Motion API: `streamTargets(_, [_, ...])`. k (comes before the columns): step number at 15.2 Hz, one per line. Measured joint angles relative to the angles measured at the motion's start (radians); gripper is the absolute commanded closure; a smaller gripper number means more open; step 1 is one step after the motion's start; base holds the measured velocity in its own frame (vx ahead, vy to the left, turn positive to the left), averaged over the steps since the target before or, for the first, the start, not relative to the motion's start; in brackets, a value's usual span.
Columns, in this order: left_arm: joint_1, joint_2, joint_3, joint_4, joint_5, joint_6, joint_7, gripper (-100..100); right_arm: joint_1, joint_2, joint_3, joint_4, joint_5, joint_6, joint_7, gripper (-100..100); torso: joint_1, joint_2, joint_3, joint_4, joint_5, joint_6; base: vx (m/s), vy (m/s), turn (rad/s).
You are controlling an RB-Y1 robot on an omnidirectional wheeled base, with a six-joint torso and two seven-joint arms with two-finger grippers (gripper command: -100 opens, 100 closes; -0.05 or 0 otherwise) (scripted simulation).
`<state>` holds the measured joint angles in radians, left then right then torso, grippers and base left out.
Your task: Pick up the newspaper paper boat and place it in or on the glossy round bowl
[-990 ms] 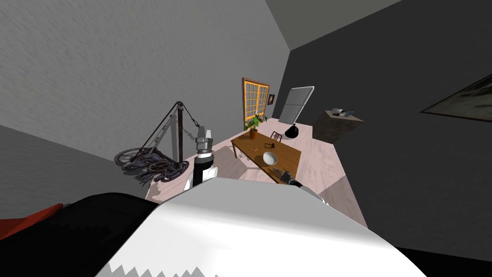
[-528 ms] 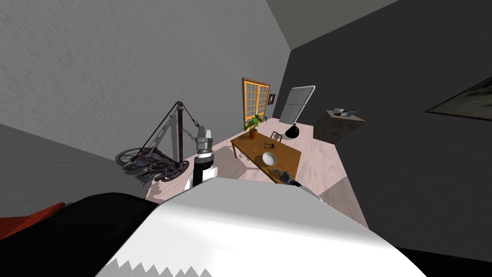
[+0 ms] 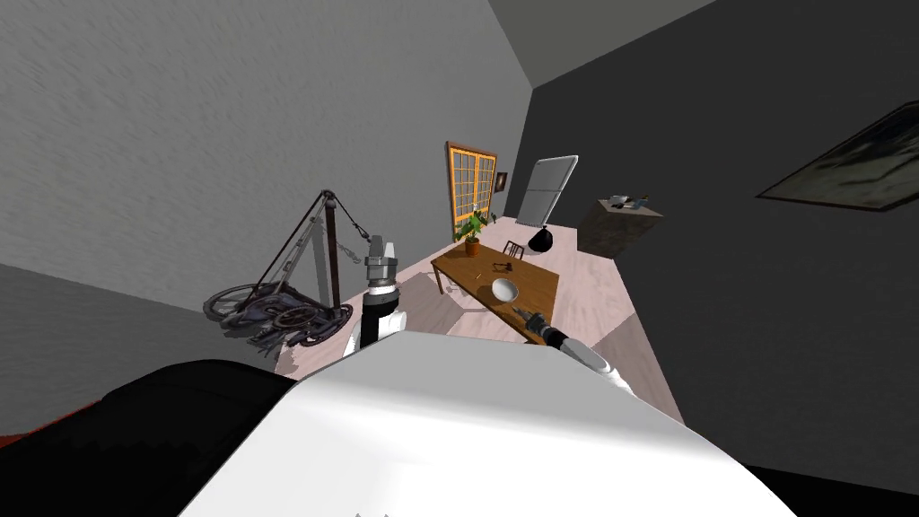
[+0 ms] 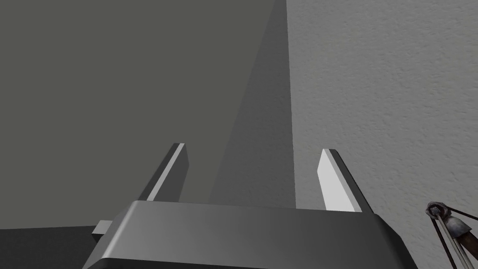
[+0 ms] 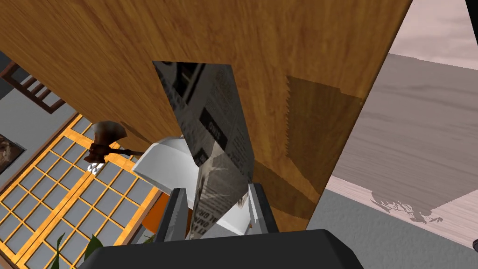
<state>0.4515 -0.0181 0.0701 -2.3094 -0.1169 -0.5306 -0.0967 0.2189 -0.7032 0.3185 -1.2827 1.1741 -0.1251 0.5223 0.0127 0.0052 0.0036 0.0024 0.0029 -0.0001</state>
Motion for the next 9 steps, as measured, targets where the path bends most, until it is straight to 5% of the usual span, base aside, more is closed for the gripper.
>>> streamTargets(5, [0.0,0.0,0.0,0.0,0.0,0.0,0.0,0,-0.071,-0.061,-0.02,-0.024,-0.041,-0.048,-0.041,100,-0.003,-0.007,-0.003,0.0,0.0,-0.001,-0.017,0.104,-0.068])
streamTargets(9, [0.0,0.0,0.0,0.0,0.0,0.0,0.0,0,-0.096,-0.101,-0.044,-0.062,-0.074,-0.076,-0.076,100,-0.003,-0.012,-0.006,-0.001,0.0,-0.002,0.063,0.084,0.117])
